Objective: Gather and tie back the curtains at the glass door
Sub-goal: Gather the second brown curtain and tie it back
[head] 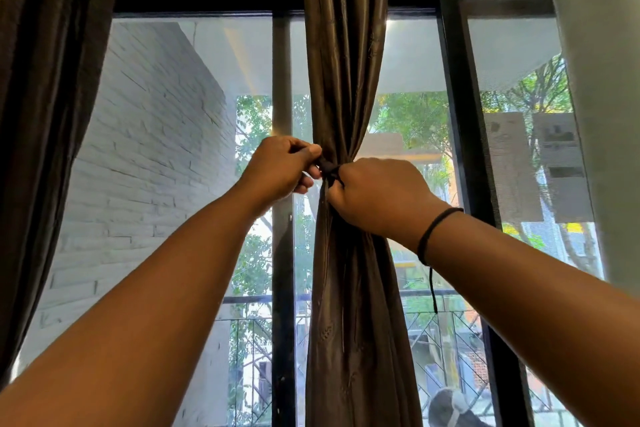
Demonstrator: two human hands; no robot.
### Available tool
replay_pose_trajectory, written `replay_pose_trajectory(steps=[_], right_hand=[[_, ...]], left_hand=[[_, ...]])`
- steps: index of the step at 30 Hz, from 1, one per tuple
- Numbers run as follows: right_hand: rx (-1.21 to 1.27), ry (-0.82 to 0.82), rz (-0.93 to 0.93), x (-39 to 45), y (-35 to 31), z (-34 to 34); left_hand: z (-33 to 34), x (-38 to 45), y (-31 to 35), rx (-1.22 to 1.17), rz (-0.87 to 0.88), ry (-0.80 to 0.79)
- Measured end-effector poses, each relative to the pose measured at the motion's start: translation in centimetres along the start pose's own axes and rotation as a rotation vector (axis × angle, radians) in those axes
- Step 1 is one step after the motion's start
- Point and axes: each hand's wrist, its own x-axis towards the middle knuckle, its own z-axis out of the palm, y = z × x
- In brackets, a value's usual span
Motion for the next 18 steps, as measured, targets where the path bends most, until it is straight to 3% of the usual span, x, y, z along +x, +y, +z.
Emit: replay_pose_trajectory(steps=[9, 13, 18], right_hand=[[-0.097, -0.062, -0.115, -1.3, -0.2, 0.3], [-0.149, 0.059, -0.208, -3.0, -1.0, 0.7], [0.057, 0.059, -0.197, -3.8, 0.2, 3.2]], left_hand=[[2.2, 4.3, -1.1, 0.108, -0.131, 0.217], [3.3, 4.3, -2.2, 0.215, -0.178, 0.282], [4.6, 3.6, -3.1, 0.014, -0.233, 0.295]])
